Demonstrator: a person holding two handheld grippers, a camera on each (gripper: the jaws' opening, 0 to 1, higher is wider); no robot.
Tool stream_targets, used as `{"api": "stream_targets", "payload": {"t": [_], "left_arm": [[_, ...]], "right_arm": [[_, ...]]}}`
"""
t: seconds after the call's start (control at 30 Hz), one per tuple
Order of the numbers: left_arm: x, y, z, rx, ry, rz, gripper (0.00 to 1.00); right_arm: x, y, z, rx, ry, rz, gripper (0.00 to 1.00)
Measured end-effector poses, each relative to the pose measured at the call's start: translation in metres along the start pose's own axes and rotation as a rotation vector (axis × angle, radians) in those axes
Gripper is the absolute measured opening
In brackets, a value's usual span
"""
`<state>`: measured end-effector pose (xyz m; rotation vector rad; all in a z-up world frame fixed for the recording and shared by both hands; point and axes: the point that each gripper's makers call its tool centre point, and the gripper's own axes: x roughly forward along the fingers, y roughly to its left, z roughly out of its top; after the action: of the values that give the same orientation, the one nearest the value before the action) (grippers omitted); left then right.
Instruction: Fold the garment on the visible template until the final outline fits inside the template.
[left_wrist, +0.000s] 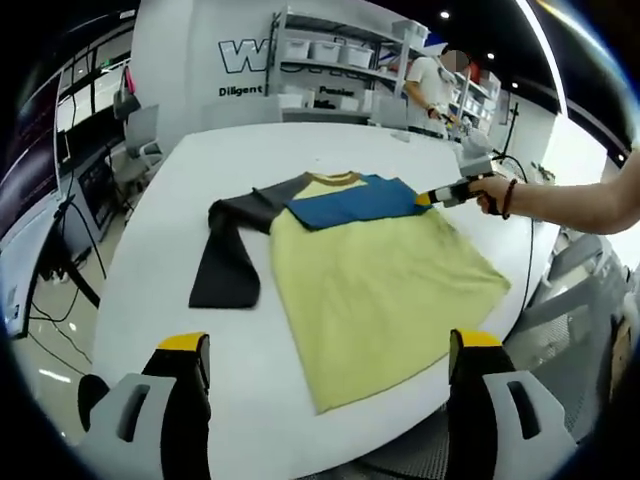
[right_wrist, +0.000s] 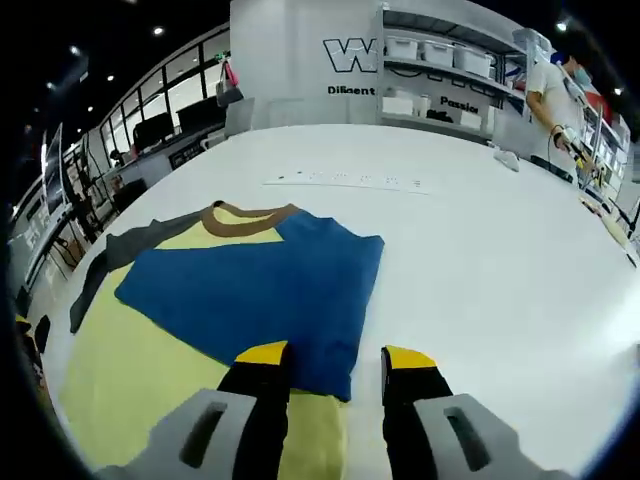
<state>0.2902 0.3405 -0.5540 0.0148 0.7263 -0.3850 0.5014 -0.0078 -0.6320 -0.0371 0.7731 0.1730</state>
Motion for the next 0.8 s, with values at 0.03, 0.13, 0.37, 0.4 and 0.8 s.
{"api": "stream_targets", "payload": {"t": [0.03, 0.13, 0.37, 0.4, 0.8], "left_arm": [[0.000, 0.000, 0.000, 0.002, 0.003, 0.002, 0.96], [0.001, 0.001, 0.000, 0.007, 0.007, 0.003, 0.96], [0.001, -0.001, 0.000, 0.022, 0.013, -0.002, 0.94], [0.001, 0.000, 0.000, 0.024, 0.012, -0.001, 0.94], [0.001, 0.001, -0.003, 0.017, 0.018, 0.006, 0.93]], "right_arm": [[0.000, -0.001, -0.001, 0.001, 0.002, 0.001, 0.24], [-0.002, -0.008, -0.006, -0.014, 0.007, -0.015, 0.21], [-0.006, -0.024, -0.003, 0.020, -0.016, -0.067, 0.12], [-0.010, -0.033, -0.004, -0.005, -0.009, -0.107, 0.01], [-0.011, -0.012, -0.002, 0.072, -0.035, -0.014, 0.14]]}}
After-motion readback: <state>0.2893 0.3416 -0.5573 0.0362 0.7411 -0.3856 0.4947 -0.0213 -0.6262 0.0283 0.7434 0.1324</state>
